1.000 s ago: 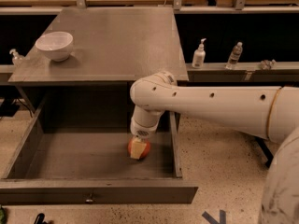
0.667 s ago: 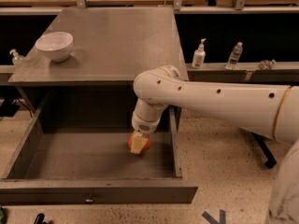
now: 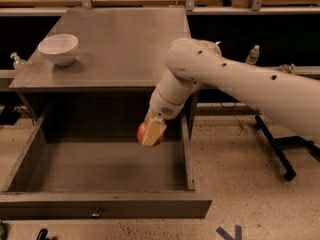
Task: Pick apple from top drawer and place on counter
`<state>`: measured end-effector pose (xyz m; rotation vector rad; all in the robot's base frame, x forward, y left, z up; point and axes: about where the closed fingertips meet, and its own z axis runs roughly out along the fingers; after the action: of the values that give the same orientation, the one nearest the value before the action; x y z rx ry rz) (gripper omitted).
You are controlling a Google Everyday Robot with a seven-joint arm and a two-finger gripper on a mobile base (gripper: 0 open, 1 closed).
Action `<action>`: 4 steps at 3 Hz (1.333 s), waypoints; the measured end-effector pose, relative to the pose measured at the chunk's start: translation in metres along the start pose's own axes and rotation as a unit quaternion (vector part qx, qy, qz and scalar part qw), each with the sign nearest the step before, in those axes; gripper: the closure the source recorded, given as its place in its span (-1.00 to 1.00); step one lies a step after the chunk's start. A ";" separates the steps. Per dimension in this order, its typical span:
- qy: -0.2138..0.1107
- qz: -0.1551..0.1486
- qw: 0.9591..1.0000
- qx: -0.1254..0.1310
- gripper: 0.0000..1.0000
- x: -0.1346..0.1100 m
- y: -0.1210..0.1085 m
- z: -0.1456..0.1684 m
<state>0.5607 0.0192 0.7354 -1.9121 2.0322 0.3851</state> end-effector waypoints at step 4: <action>-0.024 -0.005 0.995 0.095 1.00 -0.026 -0.012 -0.069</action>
Offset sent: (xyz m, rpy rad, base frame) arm 0.0060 0.0052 0.0904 0.1349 -0.0865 0.0956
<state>0.5701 0.0136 0.8093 -1.7802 1.9525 0.2230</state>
